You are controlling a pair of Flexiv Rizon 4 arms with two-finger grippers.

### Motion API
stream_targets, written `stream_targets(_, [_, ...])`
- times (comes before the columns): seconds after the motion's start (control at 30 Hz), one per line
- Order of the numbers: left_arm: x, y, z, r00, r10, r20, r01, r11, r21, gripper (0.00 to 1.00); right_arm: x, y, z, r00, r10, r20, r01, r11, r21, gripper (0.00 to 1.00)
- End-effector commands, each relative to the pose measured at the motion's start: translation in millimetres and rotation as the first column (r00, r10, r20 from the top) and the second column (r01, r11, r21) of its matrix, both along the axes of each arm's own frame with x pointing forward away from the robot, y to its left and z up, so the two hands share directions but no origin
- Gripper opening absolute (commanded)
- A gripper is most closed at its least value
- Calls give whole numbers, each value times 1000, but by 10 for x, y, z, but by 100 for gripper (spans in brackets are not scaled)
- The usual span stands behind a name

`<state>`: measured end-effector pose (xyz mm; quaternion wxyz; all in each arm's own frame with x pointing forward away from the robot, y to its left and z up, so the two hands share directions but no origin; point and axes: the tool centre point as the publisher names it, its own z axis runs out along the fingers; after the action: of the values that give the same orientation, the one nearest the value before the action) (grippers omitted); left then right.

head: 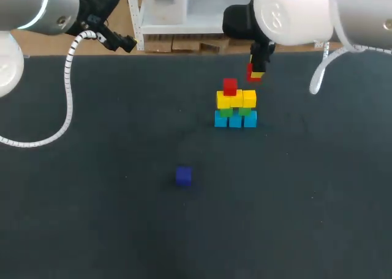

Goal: Place the blue cubes, place green cubes on the blue cubes, place the yellow cubes on the green cubes, then place the red cubes on the yellow cubes, and place purple cube on the red cubes.

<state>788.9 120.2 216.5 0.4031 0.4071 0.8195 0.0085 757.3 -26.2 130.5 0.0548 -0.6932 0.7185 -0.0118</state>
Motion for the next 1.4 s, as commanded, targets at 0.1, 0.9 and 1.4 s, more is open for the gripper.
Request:
stream_targets(0.1, [6,12,2,1000,-5,-1,5,1000,-2,100,107,47,-56,998,26,-49,-25,1000,5,0])
stream_targets(0.9, [6,12,2,1000,-5,-1,5,1000,-2,100,77,153,-287,993,68,-100,-68,998,-4,0])
stream_targets(1.4, [6,12,2,1000,-5,-1,5,1000,-2,100,28,135,-389,991,50,-125,-52,999,-9,0])
